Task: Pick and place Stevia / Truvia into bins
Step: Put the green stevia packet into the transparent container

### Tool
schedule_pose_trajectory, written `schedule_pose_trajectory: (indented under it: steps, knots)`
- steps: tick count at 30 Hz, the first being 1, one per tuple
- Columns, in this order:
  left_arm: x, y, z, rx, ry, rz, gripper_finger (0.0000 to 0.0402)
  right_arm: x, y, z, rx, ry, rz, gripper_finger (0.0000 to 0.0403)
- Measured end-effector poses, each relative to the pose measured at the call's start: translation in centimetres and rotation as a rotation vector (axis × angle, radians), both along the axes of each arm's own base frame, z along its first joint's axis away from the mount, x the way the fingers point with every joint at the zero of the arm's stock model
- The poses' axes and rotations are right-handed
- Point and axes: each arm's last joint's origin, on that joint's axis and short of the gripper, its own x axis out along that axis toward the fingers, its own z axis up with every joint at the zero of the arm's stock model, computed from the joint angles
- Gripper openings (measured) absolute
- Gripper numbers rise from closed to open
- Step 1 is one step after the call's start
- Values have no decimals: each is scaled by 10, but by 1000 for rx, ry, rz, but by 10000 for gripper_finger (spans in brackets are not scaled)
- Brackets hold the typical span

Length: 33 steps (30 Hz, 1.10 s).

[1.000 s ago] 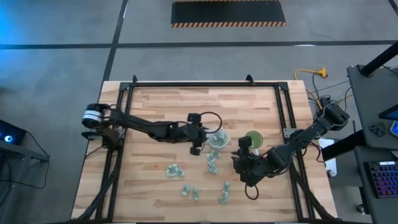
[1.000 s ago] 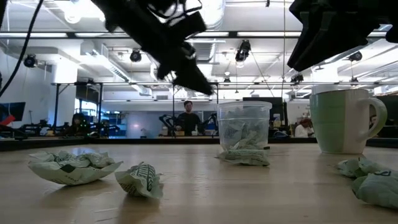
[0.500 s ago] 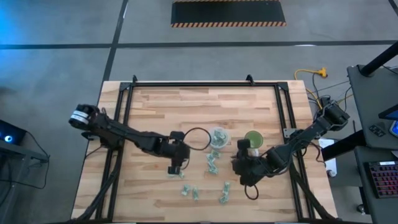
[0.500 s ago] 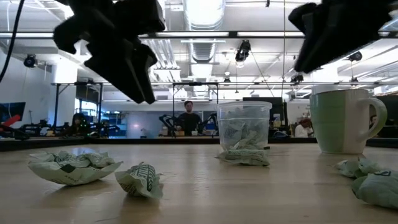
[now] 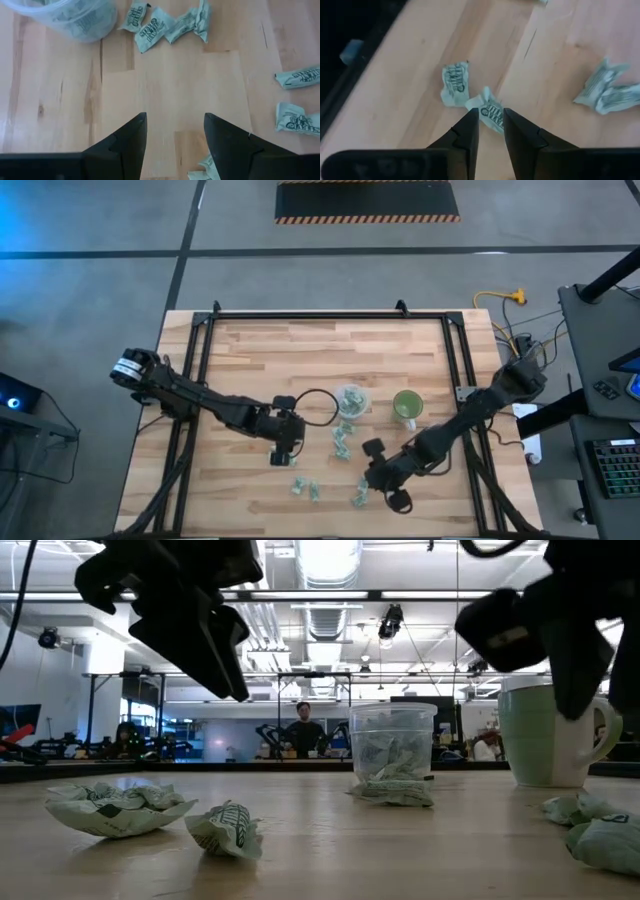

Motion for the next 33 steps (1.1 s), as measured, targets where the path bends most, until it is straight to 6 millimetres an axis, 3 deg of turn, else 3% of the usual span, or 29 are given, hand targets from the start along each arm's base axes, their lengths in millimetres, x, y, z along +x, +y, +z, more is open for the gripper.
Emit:
schedule_pose_trajectory:
  steps: [22, 33]
  knots:
    - [0, -1, 0, -9, -1, 8, 180, 4, -1, -32, -96, 58, -85, 161]
    - [0, -1, 0, -9, -3, 8, 180, 3, -1, -43, -119, 95, -88, 134]
